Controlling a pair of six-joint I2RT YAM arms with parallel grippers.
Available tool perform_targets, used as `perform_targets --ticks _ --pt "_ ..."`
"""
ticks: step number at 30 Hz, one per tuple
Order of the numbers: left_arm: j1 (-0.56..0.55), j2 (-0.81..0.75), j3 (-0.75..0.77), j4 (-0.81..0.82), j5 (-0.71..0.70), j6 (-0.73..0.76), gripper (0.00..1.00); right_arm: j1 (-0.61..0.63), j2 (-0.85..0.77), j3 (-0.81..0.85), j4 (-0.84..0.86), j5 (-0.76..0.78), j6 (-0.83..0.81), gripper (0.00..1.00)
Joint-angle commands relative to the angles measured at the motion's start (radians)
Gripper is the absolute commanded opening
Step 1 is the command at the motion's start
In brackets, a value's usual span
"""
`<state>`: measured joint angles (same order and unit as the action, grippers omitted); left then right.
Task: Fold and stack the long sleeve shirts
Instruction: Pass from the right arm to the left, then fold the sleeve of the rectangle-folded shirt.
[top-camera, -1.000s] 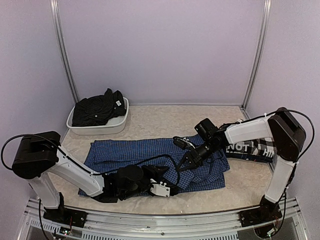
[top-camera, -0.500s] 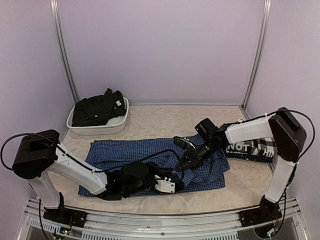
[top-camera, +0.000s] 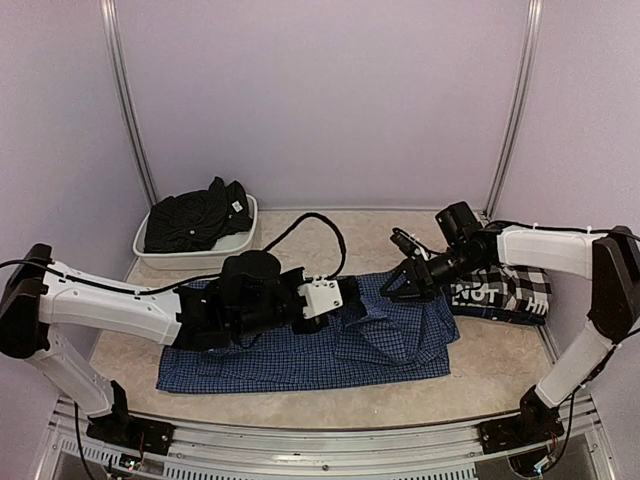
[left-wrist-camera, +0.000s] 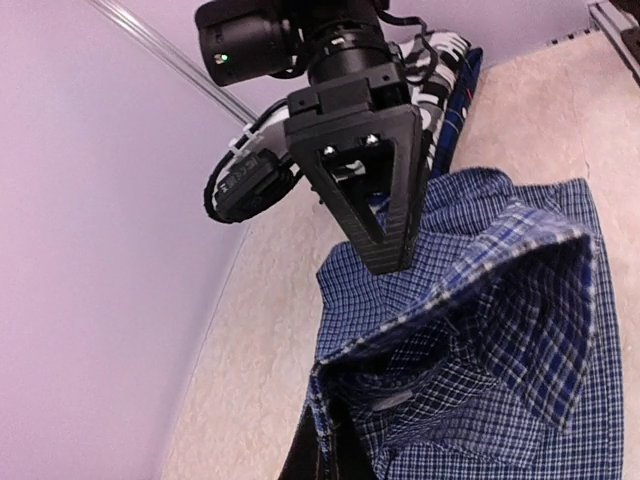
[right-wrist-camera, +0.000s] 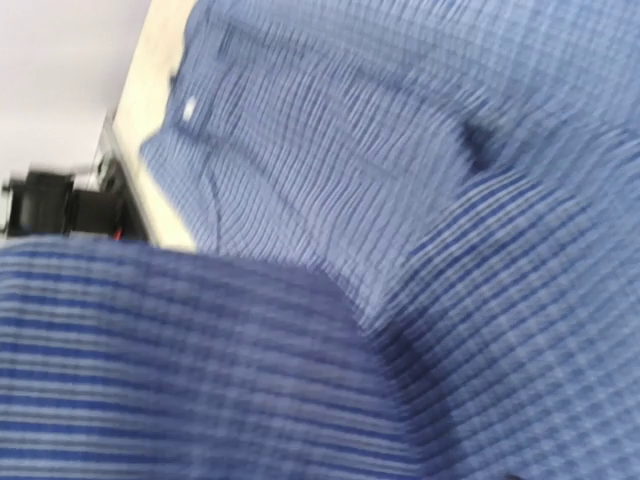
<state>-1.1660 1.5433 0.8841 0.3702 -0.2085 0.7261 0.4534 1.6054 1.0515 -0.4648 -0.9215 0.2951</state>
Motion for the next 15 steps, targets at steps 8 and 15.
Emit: perform_targets --ticks 8,15 --pt "0.119 0.134 0.439 -0.504 0.104 -0.393 0.0 -0.138 -0.183 -0.021 -0.077 0.138 -0.014 0.73" --pt "0.223 0.218 0.52 -0.59 0.252 -0.52 0.0 -0.172 -0.229 -0.043 -0.073 0.272 0.011 0.73"
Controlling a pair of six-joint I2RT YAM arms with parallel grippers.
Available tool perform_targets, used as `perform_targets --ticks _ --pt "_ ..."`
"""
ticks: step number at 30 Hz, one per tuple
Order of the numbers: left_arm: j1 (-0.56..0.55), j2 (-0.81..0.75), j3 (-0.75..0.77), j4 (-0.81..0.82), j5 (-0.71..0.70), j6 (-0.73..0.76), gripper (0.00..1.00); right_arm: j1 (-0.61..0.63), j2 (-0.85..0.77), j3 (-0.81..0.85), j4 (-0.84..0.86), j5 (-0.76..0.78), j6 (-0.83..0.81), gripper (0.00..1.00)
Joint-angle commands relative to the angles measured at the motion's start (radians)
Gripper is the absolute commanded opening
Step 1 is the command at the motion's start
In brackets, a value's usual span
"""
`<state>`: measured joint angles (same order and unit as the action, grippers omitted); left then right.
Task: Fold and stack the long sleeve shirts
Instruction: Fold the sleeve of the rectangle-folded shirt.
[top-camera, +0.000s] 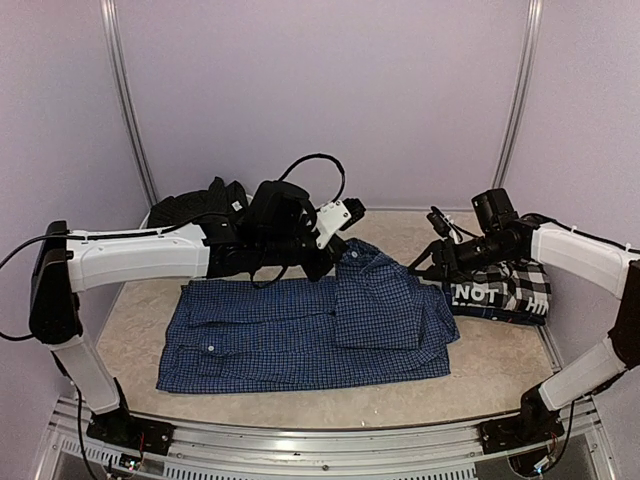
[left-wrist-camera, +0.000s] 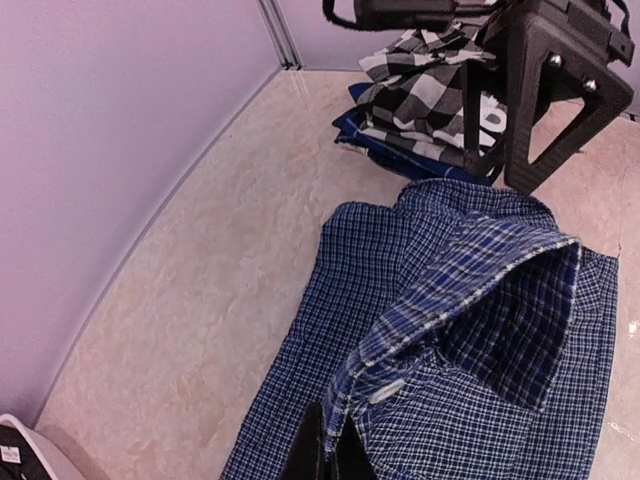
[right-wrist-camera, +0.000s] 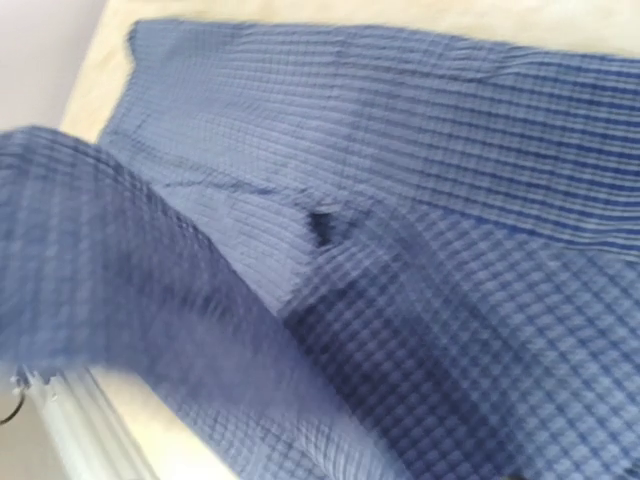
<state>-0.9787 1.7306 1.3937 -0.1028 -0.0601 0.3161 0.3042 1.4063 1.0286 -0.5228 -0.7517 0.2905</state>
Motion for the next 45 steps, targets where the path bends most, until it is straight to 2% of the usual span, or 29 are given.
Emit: perform_targets --ticks 1,6,13,24,32,45 --pt "0.046 0.028 0.0 -0.113 0.114 -0.12 0.0 -0.025 -0.032 -0.02 -0.017 0.132 0.018 0.73" --pt "0.11 0.019 -0.026 -0.111 0.194 -0.21 0.0 -0.027 -0.038 -0.015 -0.016 0.244 0.019 0.73" --pt "0.216 -0.001 -0.095 -0.09 0.301 -0.382 0.0 -0.027 -0.022 -0.032 0.002 0.233 0.017 0.73" --pt "0.381 -0.136 -0.322 0.031 0.396 -0.668 0.0 -0.027 0.015 -0.053 0.041 0.202 0.02 0.73" --pt "0.462 -0.239 -0.433 0.042 0.362 -0.748 0.0 -0.027 0.024 -0.067 0.054 0.209 0.018 0.73" --pt "0.487 -0.4 -0.628 0.057 0.283 -0.82 0.0 -0.006 0.112 -0.032 0.139 0.225 0.012 0.7"
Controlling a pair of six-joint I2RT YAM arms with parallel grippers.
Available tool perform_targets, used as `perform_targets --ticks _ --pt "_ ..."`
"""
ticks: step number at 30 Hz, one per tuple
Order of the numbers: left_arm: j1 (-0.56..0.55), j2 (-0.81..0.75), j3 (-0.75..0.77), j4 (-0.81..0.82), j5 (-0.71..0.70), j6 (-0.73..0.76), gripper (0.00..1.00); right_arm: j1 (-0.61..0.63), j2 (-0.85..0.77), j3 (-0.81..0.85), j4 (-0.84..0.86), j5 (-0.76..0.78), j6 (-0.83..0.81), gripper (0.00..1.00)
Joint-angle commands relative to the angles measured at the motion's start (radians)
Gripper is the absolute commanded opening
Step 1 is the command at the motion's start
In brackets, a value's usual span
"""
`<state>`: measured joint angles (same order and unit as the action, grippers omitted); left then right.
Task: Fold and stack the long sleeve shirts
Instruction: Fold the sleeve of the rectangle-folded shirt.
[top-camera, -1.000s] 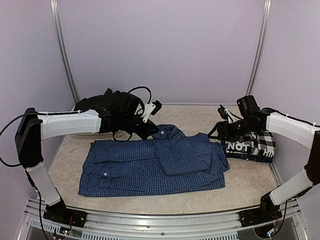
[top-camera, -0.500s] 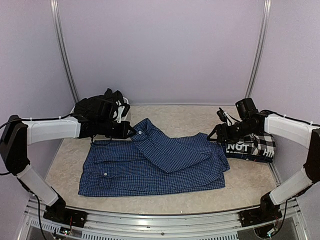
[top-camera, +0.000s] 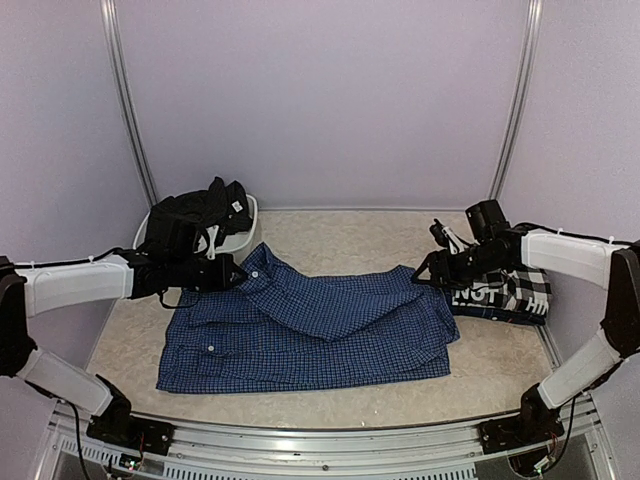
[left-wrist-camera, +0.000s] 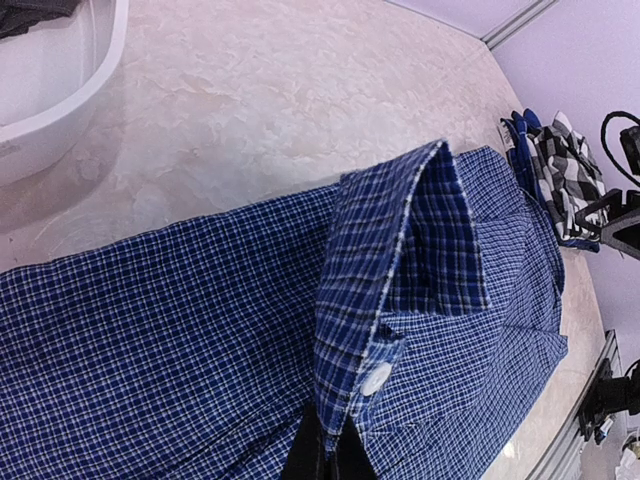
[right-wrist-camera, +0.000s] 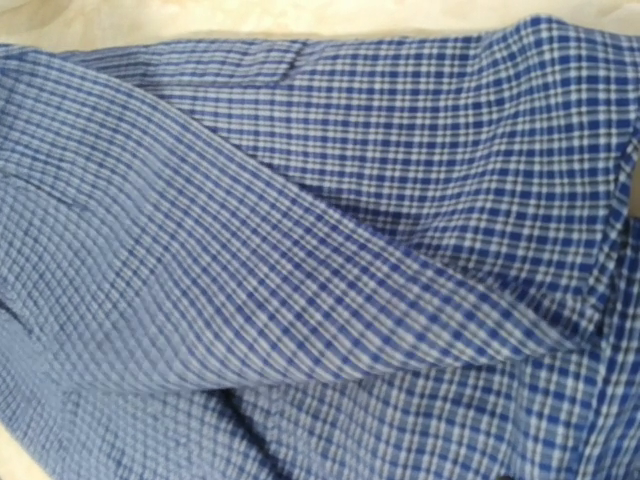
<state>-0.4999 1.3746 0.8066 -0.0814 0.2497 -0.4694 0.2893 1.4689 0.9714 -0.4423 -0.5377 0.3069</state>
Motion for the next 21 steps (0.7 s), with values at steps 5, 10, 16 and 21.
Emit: perform_targets --ticks 5,10,16,21 --pt "0.009 -0.063 -0.085 0.062 -0.022 -0.052 0.0 0.027 0.101 0.042 0.116 0.013 0.01 0.68" --pt "0.009 -0.07 -0.101 0.062 -0.054 -0.053 0.0 0.044 0.149 0.065 0.15 0.014 0.016 0.68" --pt "0.009 -0.077 -0.128 0.072 -0.089 -0.06 0.0 0.075 0.219 0.111 0.166 0.021 0.012 0.67" --pt "0.011 -0.072 -0.149 0.074 -0.12 -0.058 0.0 0.091 0.257 0.131 0.169 0.022 0.01 0.66"
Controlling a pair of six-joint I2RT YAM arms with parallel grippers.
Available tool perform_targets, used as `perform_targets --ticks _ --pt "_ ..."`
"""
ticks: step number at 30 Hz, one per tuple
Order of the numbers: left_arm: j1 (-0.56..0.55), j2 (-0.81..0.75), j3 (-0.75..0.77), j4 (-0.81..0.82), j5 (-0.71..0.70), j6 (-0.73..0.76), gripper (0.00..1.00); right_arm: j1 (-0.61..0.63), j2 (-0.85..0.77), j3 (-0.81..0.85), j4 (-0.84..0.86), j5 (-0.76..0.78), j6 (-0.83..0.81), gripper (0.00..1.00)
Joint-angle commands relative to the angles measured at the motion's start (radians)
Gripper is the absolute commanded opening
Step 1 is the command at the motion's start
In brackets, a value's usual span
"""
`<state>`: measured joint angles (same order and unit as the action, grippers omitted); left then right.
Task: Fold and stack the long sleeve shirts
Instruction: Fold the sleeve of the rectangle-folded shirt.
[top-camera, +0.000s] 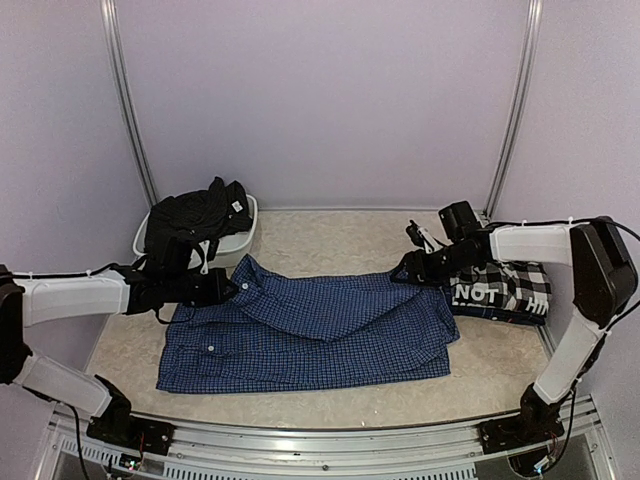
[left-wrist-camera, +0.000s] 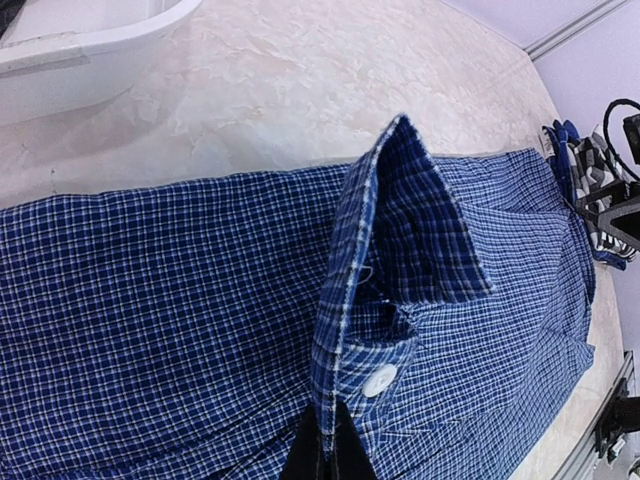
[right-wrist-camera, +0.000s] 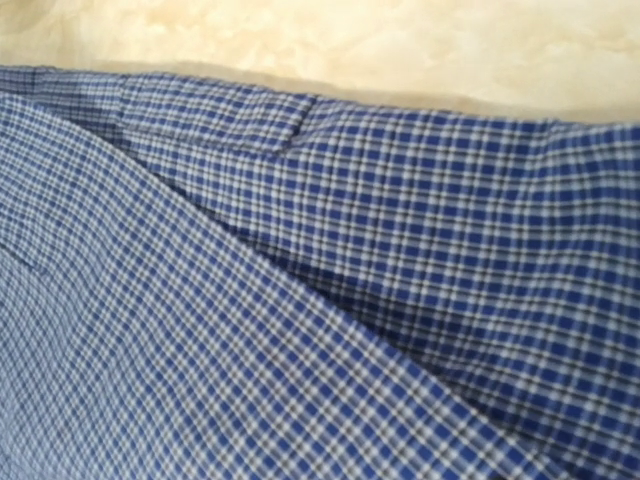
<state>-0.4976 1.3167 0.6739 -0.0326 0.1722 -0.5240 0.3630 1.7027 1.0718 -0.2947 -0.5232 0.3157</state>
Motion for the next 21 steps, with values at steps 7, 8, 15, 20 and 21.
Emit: perform_targets --ticks 7,8,15,20,21 --pt "0.007 0.006 -0.057 0.07 -0.086 -0.016 0.0 0.025 0.034 0.021 0.025 0.008 0.003 0.66" --pt "0.008 0.006 -0.06 0.071 -0.09 -0.018 0.0 0.025 0.034 0.019 0.025 0.008 0.003 0.66" --pt "0.01 0.001 -0.081 0.065 -0.147 -0.026 0.0 0.026 0.033 0.013 0.027 0.006 0.004 0.66" --pt "0.009 0.013 -0.096 0.076 -0.157 -0.036 0.0 0.026 0.031 0.007 0.028 0.01 0.004 0.66" --pt "0.01 0.015 -0.099 0.079 -0.159 -0.037 0.0 0.026 0.031 0.004 0.028 0.012 0.003 0.66"
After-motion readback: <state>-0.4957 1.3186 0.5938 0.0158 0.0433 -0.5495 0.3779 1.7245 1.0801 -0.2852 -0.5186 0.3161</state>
